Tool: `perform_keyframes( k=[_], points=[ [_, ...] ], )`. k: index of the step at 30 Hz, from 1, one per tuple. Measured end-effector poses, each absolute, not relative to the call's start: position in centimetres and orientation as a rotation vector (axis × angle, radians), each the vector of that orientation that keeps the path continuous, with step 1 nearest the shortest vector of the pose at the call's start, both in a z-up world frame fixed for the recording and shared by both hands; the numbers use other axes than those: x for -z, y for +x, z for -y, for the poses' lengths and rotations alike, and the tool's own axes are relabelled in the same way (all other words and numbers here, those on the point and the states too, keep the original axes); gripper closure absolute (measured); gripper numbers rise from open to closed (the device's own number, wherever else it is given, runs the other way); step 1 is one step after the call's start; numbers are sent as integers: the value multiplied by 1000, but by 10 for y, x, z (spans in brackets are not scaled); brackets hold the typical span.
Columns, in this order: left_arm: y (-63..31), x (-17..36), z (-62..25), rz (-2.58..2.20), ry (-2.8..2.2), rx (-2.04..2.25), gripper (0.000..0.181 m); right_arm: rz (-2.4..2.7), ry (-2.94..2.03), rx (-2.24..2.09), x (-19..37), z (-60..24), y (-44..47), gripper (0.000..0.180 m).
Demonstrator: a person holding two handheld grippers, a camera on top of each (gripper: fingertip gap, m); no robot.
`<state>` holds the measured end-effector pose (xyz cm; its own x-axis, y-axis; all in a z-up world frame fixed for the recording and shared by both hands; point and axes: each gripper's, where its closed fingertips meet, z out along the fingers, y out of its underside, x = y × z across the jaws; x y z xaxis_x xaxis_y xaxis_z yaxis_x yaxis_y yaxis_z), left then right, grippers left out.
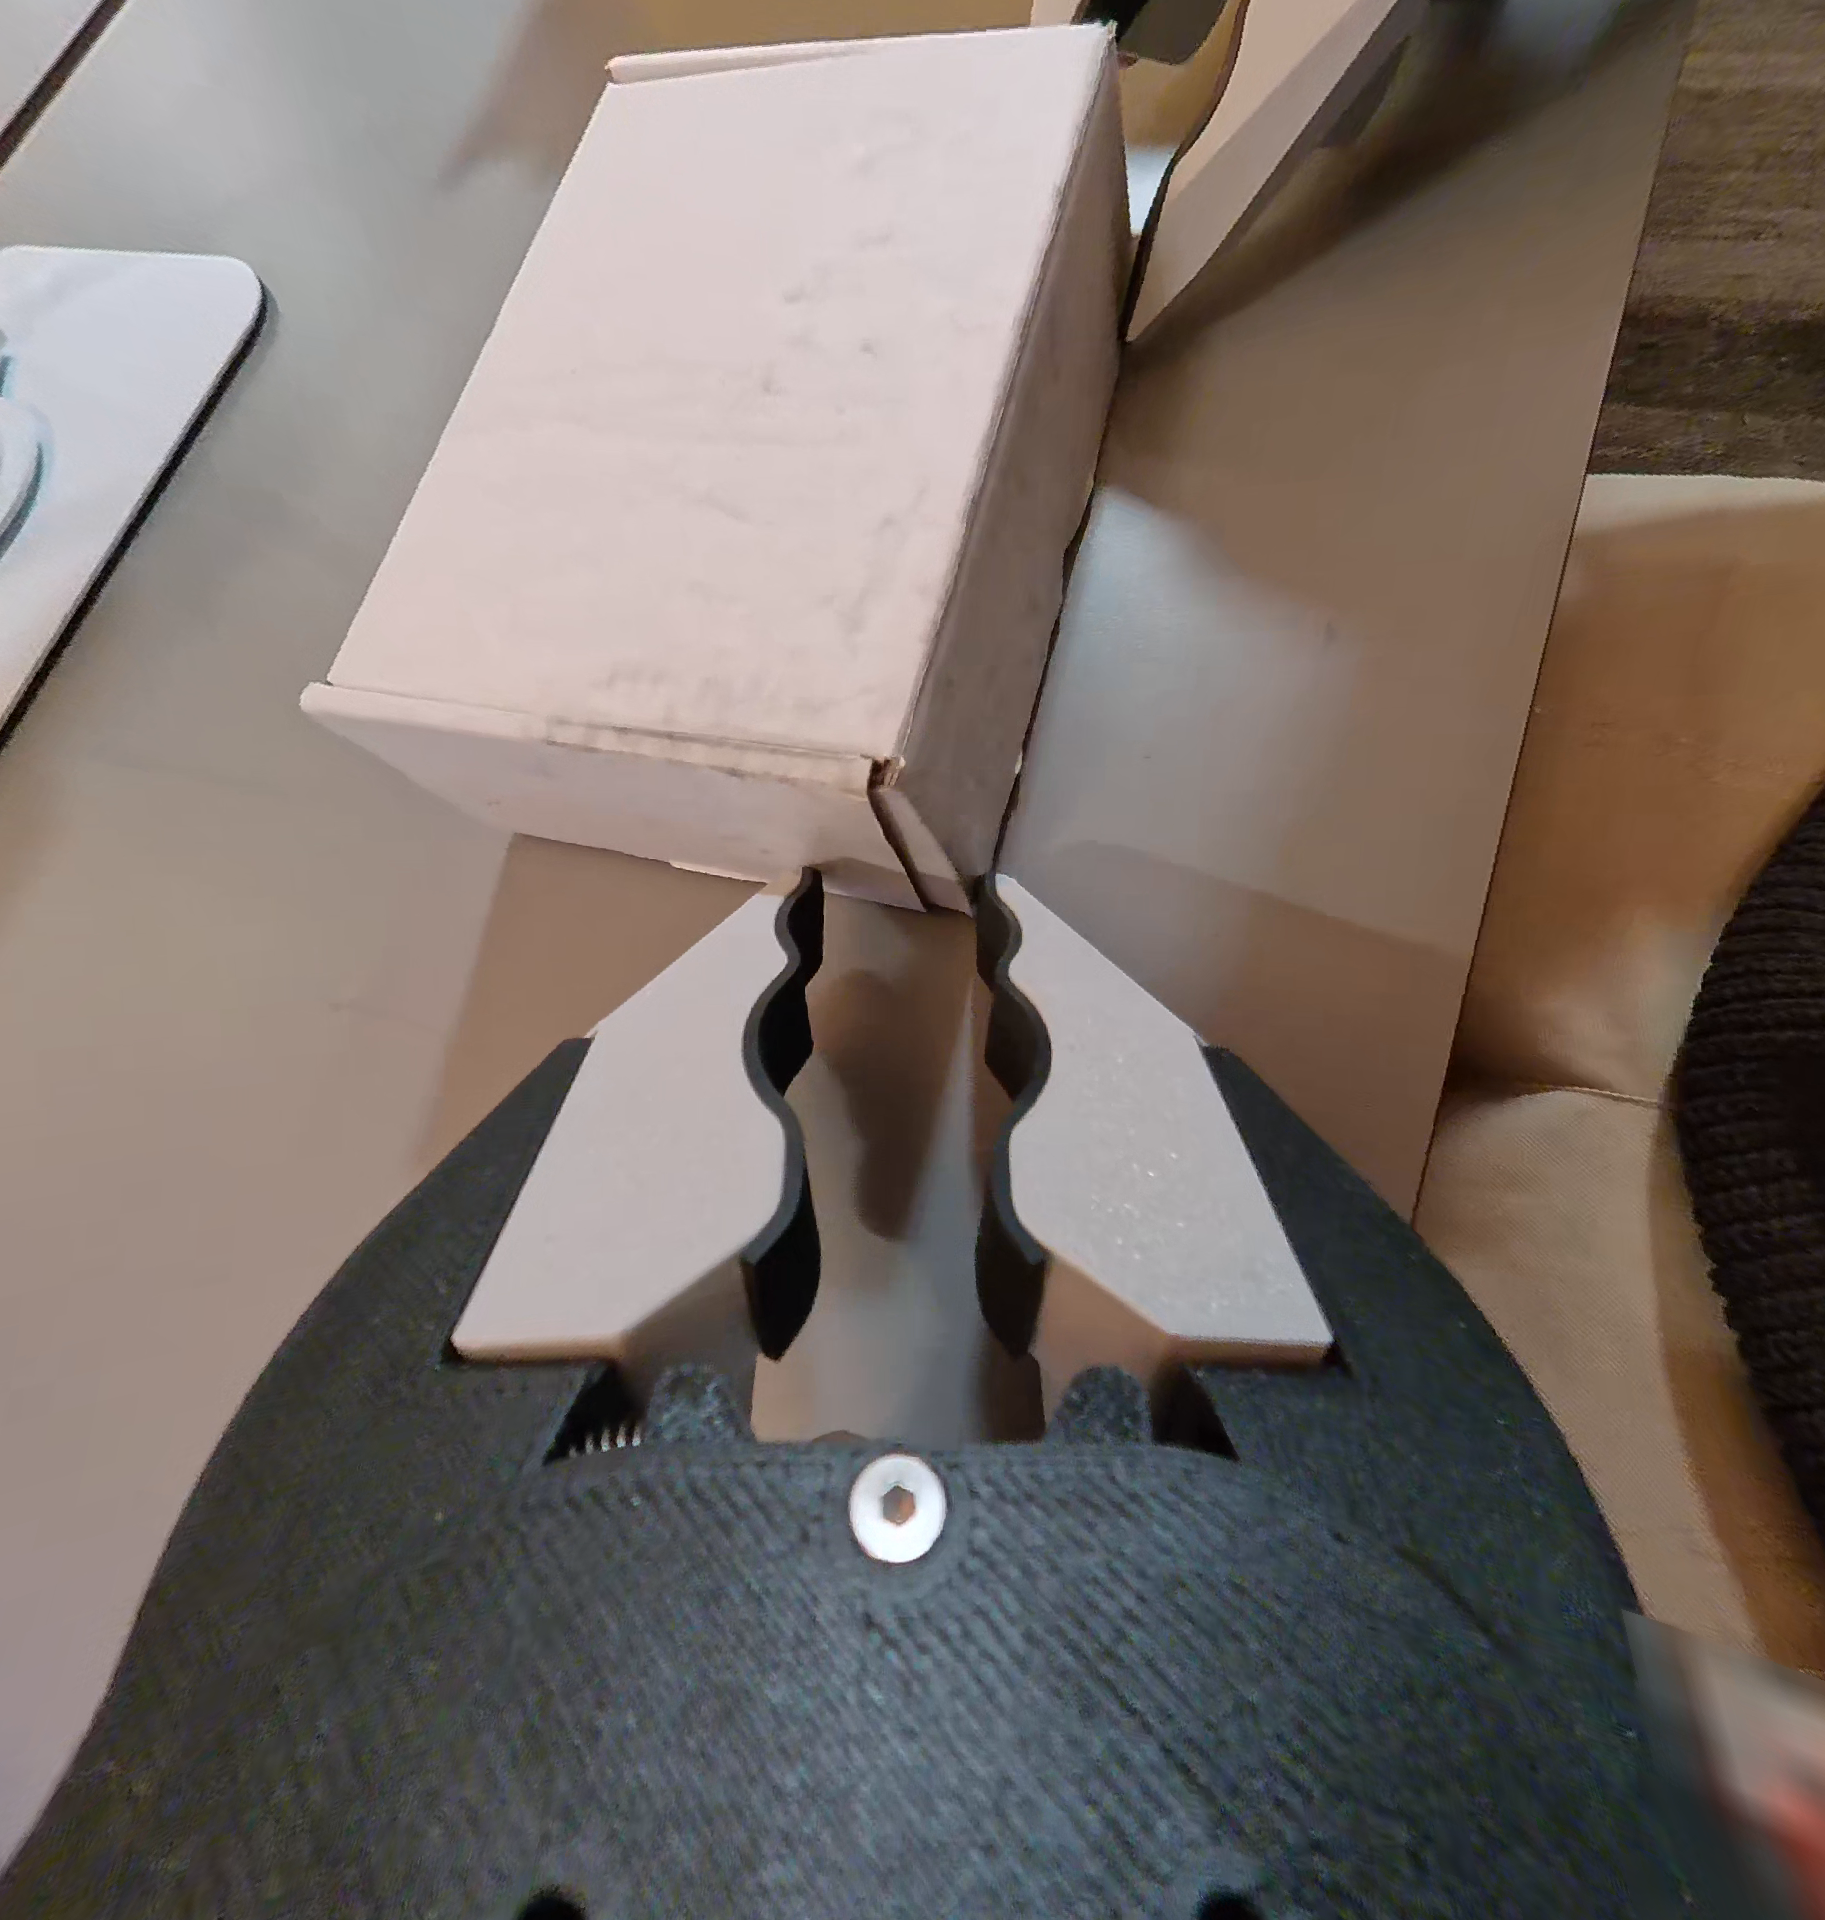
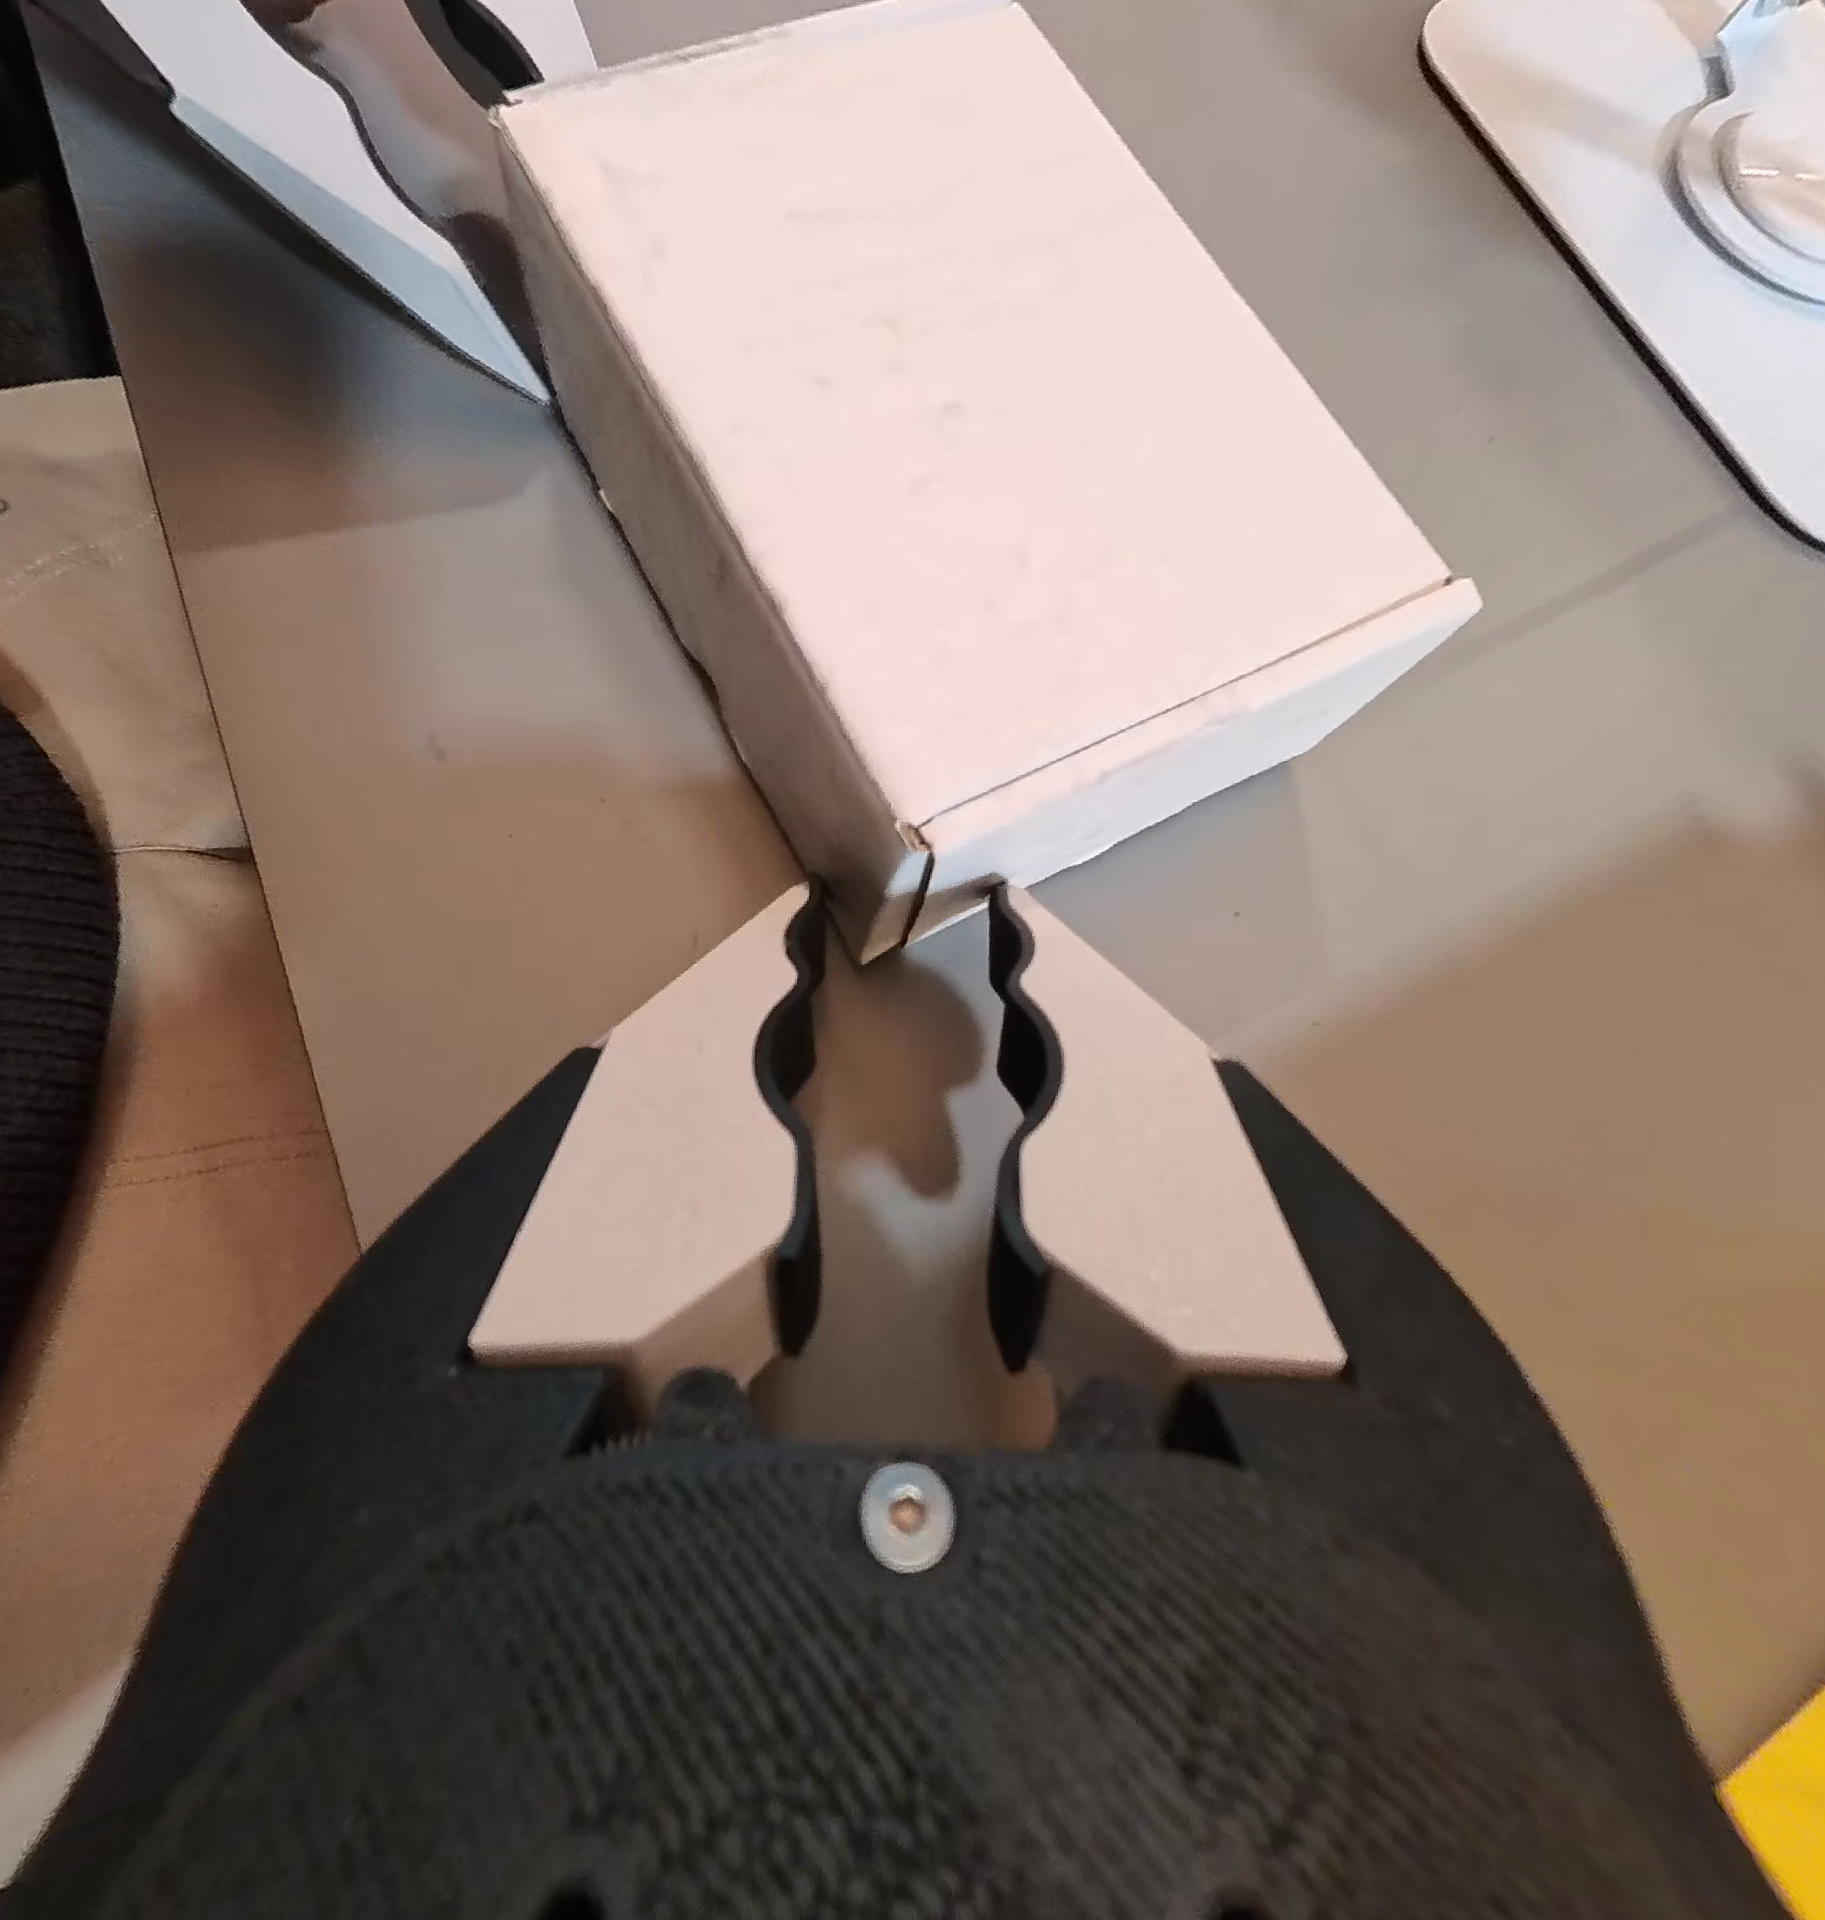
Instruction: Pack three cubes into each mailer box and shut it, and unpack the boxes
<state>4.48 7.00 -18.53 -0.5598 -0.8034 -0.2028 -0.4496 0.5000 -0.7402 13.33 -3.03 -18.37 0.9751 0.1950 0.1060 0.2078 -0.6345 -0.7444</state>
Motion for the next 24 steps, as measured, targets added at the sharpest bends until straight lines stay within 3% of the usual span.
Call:
perform_keyframes(
  k=[16, 20, 21, 24],
  points=[
    [47, 187, -73, -2210, -1058, 866, 157, 284, -2268, 61, 183, 29, 136, 149],
    [43, 189, -74, -2235, -1101, 893, 123, 292, -2239, 74, 180, 29, 136, 148],
    [41, 189, -73, -2254, -1110, 926, 103, 287, -2233, 71, 179, 29, 137, 148],
    [44, 184, -83, -2241, -1125, 988, 71, 273, -2221, 47, 178, 29, 137, 148]
  ],
)
